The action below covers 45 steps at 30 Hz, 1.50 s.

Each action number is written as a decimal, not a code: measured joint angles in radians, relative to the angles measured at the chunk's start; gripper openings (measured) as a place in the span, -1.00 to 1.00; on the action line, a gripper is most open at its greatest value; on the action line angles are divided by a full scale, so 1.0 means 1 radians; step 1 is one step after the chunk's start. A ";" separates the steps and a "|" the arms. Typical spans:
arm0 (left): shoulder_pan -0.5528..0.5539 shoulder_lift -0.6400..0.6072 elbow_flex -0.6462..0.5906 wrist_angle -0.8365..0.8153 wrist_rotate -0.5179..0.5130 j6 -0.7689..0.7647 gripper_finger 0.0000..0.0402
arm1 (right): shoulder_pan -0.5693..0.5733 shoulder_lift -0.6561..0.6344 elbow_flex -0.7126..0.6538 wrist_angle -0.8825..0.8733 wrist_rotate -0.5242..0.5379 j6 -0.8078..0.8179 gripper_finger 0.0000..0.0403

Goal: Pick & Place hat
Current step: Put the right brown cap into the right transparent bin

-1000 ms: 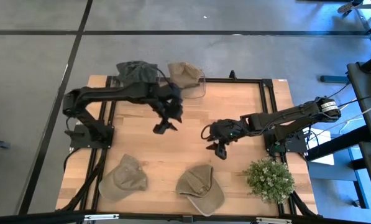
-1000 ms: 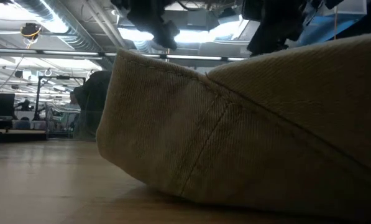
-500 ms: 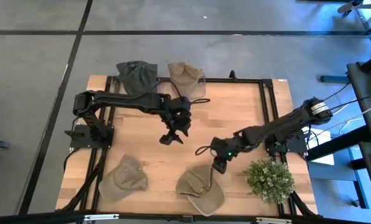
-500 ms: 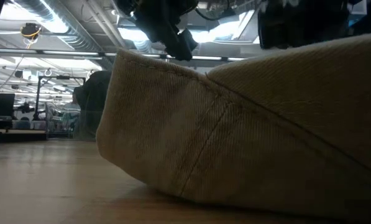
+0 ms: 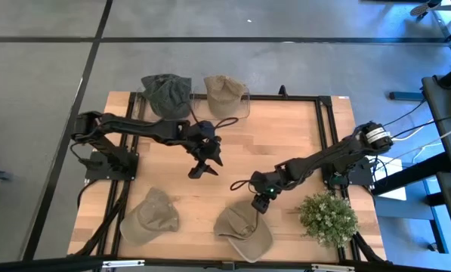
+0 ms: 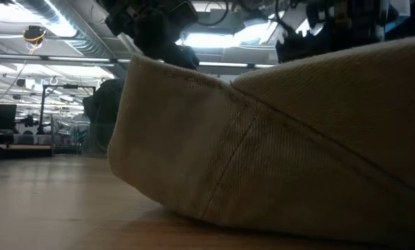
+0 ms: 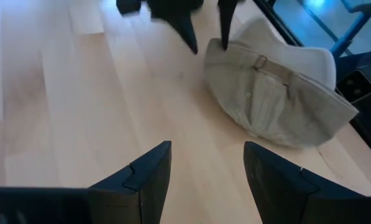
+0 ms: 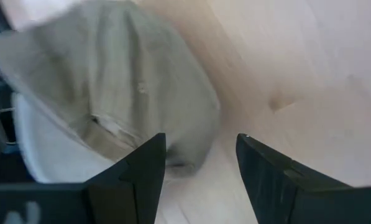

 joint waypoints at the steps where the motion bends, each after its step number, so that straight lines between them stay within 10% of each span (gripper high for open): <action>1: -0.001 -0.005 -0.005 0.009 -0.001 -0.001 -0.03 | 0.000 0.015 0.000 0.001 -0.006 0.004 -0.02; 10: 0.000 -0.010 -0.011 0.011 -0.018 0.006 -0.02 | 0.000 0.101 0.000 0.130 -0.122 -0.006 -0.07; 21: 0.000 -0.011 -0.011 0.002 -0.052 0.007 -0.02 | -0.027 0.039 0.000 0.041 -0.076 -0.158 -0.92; 39: 0.000 -0.011 -0.011 -0.014 -0.053 0.010 -0.02 | -0.041 -0.340 0.390 -1.186 0.679 -0.135 -0.95; 45: 0.000 -0.011 -0.011 -0.014 -0.053 0.035 -0.03 | -0.107 -0.327 0.339 -1.226 0.780 -0.137 -0.95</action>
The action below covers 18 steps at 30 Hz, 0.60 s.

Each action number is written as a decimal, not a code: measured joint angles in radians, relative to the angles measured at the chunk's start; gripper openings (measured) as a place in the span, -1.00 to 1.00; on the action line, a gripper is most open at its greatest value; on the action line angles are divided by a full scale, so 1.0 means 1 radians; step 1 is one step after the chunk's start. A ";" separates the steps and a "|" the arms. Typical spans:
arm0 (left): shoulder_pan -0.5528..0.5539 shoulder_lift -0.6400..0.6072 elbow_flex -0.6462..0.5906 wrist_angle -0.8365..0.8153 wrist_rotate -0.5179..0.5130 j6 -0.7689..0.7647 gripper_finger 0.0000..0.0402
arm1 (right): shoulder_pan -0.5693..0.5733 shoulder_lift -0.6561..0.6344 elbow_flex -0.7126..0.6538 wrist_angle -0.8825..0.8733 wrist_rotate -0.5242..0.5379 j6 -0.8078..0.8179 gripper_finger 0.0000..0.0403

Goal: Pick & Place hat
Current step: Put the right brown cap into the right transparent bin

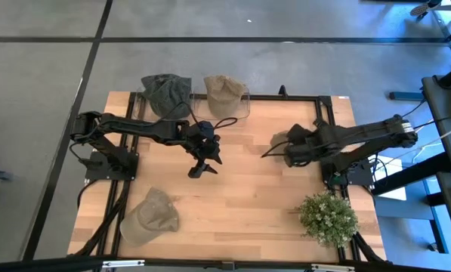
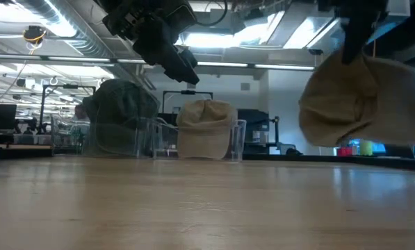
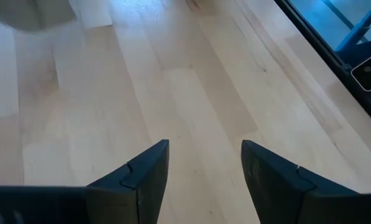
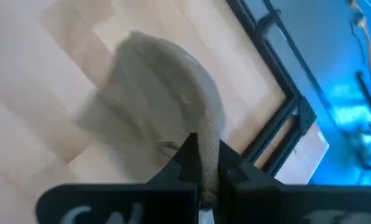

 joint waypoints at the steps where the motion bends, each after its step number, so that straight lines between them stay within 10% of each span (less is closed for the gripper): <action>1: 0.000 0.000 0.000 0.000 0.000 0.006 -0.03 | -0.012 0.008 -0.024 0.016 0.002 0.004 -0.95; 18: 0.000 0.000 0.000 0.000 0.000 0.009 -0.02 | -0.037 0.188 -0.121 0.159 -0.143 -0.075 -0.95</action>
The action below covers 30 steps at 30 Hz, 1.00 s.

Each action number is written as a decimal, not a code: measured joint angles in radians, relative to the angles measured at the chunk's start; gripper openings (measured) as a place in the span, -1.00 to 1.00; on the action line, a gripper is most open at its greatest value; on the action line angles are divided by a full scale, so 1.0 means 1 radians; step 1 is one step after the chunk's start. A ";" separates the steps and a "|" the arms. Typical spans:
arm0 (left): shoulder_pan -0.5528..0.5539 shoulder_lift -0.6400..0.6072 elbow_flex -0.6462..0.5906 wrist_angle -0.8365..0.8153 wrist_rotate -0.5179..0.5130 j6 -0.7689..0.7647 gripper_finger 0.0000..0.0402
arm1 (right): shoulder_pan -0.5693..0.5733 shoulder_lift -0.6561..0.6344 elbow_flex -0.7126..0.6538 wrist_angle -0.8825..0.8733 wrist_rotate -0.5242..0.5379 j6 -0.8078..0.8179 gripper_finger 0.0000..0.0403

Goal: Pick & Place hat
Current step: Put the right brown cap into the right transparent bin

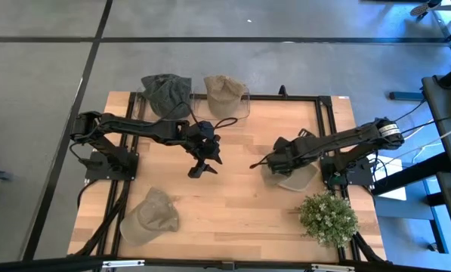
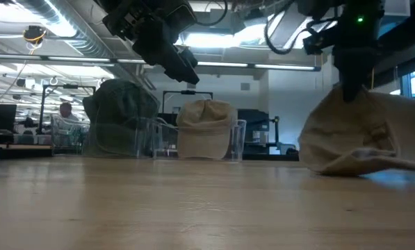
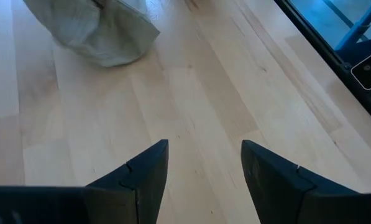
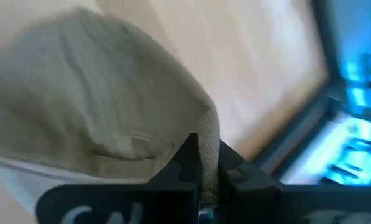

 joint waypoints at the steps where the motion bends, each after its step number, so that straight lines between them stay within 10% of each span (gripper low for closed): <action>1: 0.000 0.000 0.000 0.000 0.000 0.000 -0.02 | -0.008 -0.006 0.000 -0.035 0.018 0.002 -0.95; 23: 0.029 0.381 0.000 0.895 0.006 -0.301 -0.02 | -0.110 -0.079 0.236 0.097 0.111 -0.171 -0.95; 30: 0.059 0.448 0.000 0.958 -0.184 -0.333 -0.03 | -0.025 -0.079 0.279 0.243 -0.033 -0.241 -0.94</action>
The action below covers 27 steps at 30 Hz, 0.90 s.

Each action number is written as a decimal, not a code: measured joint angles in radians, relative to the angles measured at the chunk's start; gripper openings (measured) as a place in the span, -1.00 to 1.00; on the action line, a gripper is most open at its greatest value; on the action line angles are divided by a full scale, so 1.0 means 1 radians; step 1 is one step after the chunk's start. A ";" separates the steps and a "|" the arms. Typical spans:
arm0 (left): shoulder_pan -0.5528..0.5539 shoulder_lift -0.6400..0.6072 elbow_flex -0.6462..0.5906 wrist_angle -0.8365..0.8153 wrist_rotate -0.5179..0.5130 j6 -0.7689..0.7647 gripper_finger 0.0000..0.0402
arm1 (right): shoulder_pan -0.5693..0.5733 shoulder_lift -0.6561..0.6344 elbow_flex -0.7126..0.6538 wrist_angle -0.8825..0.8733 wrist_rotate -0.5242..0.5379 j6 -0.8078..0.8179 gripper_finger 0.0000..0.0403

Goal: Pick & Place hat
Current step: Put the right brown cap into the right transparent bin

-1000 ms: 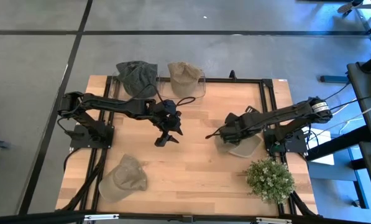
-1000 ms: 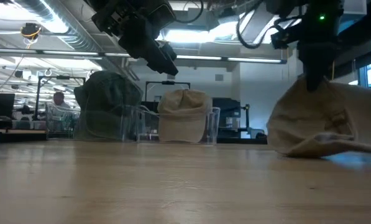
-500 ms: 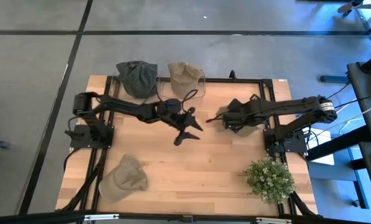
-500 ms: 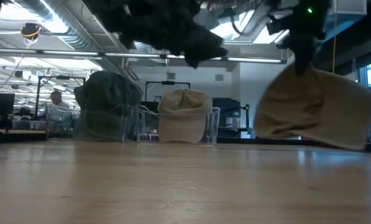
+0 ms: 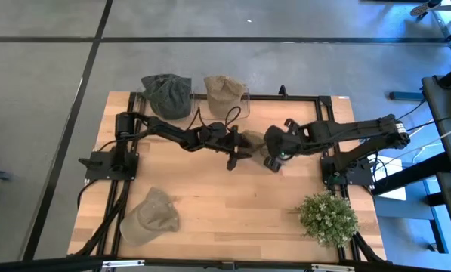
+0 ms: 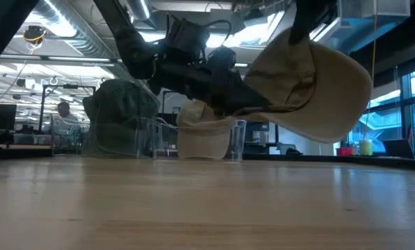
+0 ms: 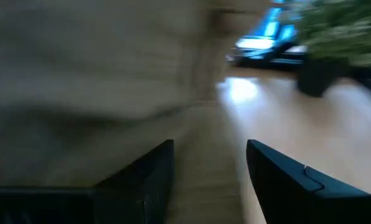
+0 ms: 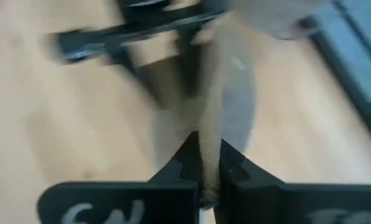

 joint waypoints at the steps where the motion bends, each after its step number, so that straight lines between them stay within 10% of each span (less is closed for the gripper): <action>1: 0.004 0.002 0.000 0.001 -0.028 0.011 -0.03 | 0.018 0.000 -0.004 0.014 -0.018 0.002 -0.94; 27: -0.005 0.002 0.001 0.015 -0.164 0.143 -0.02 | 0.149 -0.002 -0.488 0.916 -0.263 -0.046 -0.88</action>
